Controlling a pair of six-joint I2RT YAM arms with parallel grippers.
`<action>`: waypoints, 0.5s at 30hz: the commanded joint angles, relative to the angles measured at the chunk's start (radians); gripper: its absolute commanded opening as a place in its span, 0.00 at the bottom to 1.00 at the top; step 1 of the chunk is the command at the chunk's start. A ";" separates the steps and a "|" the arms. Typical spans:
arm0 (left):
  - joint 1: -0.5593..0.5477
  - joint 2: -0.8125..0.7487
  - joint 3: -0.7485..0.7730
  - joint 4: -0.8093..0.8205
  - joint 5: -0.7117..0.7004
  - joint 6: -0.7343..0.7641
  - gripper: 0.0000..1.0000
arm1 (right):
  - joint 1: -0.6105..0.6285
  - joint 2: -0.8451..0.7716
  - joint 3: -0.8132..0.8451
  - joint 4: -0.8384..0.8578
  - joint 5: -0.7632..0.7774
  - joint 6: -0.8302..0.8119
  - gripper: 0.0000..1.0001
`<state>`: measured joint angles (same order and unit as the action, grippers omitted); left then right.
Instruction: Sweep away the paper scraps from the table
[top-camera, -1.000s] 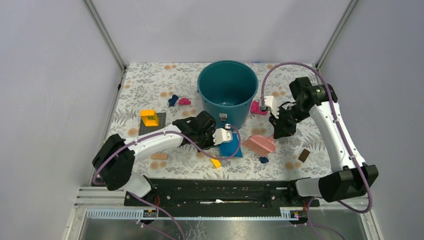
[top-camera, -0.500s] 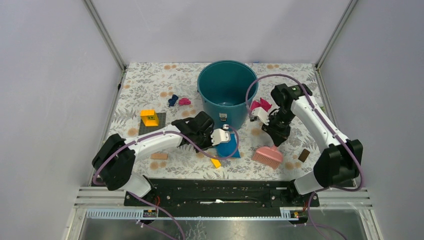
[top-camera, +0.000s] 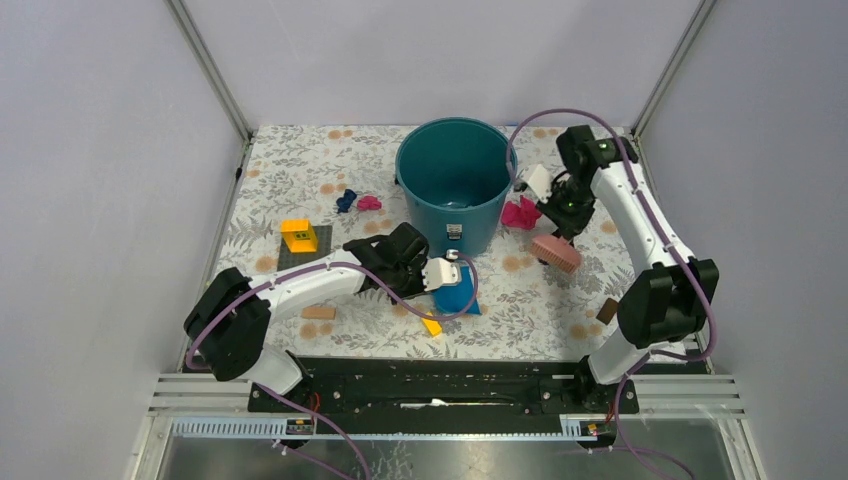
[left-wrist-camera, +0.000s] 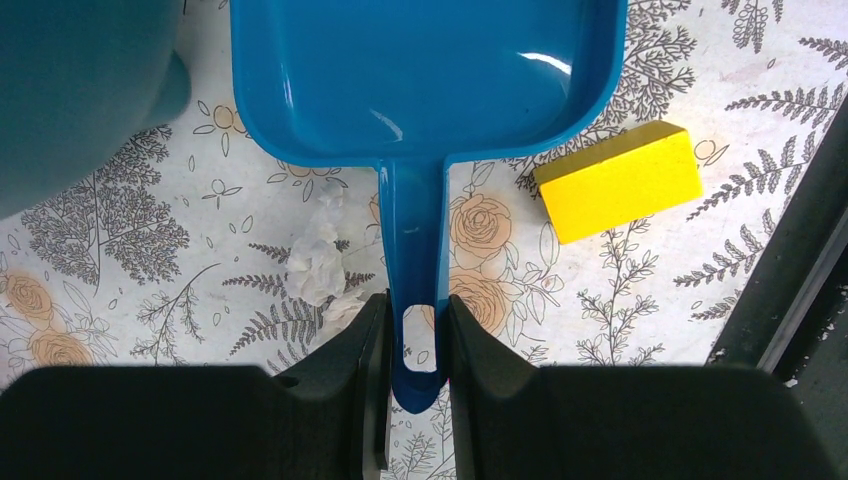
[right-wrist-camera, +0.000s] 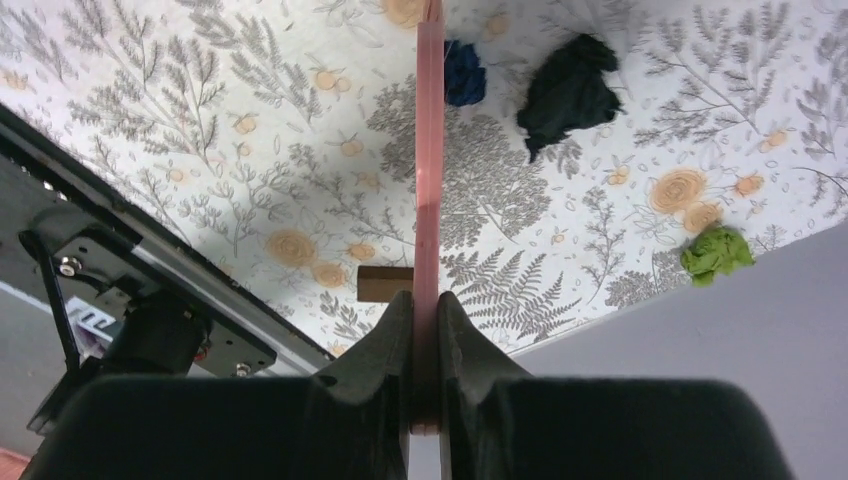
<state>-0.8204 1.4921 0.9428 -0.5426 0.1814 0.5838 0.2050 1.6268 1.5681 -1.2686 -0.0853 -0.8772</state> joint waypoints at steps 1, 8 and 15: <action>0.002 -0.021 0.037 0.045 -0.011 0.004 0.00 | -0.065 0.009 0.144 -0.055 -0.027 0.023 0.00; -0.024 0.028 0.101 0.046 0.013 -0.057 0.00 | -0.162 0.042 0.376 -0.198 -0.040 -0.004 0.00; -0.070 0.038 0.110 0.050 0.005 -0.057 0.00 | -0.273 0.013 0.282 -0.045 0.074 0.038 0.00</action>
<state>-0.8623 1.5265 1.0100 -0.5220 0.1841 0.5438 -0.0040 1.6619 1.8973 -1.3891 -0.0883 -0.8715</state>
